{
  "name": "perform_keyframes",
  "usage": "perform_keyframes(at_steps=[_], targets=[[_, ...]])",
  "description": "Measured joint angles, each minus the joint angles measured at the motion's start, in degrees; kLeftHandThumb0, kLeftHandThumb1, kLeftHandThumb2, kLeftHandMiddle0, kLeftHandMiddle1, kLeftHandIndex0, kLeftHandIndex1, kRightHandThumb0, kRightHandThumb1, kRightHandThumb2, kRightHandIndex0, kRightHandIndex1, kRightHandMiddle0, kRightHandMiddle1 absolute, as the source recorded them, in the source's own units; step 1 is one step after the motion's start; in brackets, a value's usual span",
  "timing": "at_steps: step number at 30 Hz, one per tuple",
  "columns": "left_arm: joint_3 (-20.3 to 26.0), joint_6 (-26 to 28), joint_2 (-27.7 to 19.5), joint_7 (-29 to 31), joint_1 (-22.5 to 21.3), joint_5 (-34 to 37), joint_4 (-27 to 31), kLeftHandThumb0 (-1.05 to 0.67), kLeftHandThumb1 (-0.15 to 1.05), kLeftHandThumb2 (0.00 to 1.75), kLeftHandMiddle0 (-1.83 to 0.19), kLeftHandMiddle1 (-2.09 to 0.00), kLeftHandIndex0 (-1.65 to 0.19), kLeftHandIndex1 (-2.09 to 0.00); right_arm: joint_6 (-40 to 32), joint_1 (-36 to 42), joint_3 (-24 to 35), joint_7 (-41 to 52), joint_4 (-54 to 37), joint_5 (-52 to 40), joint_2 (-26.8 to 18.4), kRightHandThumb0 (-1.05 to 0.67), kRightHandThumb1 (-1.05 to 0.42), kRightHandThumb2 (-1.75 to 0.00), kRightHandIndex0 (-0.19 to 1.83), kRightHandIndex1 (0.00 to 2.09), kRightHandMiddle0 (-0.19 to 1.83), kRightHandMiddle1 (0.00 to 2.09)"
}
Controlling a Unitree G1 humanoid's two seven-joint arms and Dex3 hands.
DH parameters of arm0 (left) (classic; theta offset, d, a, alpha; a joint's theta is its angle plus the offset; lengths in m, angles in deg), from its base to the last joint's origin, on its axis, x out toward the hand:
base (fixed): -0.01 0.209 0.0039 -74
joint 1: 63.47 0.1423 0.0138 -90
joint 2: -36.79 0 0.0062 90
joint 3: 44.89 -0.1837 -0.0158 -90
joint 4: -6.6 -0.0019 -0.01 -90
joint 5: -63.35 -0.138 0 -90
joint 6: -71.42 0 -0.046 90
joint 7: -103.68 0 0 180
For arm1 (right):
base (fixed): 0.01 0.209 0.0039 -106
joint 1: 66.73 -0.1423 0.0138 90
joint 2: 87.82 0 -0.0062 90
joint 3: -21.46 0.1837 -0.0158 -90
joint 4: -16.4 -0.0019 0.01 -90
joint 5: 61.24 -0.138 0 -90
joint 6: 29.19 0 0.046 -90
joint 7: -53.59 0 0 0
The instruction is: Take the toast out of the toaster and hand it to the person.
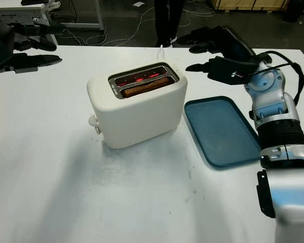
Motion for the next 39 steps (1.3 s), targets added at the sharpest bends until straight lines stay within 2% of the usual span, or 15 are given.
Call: perform_keyframes(at_steps=[7,24,39], targets=[[0.2,0.5,0.1,-0.1,0.1,0.1,0.6,-0.25,0.87,0.01,-0.22,-0.87,-0.52,-0.21,0.1,0.2,0.1,0.0,0.0,0.0,-0.1,-0.20,-0.80,0.00,0.79,0.05,0.74,0.01],[0.1,-0.6,0.2,-0.1,0.1,-0.1,-0.7,-0.31,0.86,0.01,-0.24,-0.92,-0.53,-0.24,-1.6,1.1,0.4,0.8,-2.9,0.0,-0.1,-0.19,-0.79,0.00,0.80,0.04,0.75,0.01],[0.1,-0.6,0.2,-0.1,0.1,-0.4,0.5,-0.25,0.87,0.01,-0.21,-0.93,-0.51,-0.25,-2.1,1.2,0.5,1.3,-3.1,0.0,-0.1,-0.23,-0.80,0.00,0.80,0.02,0.74,0.00]])
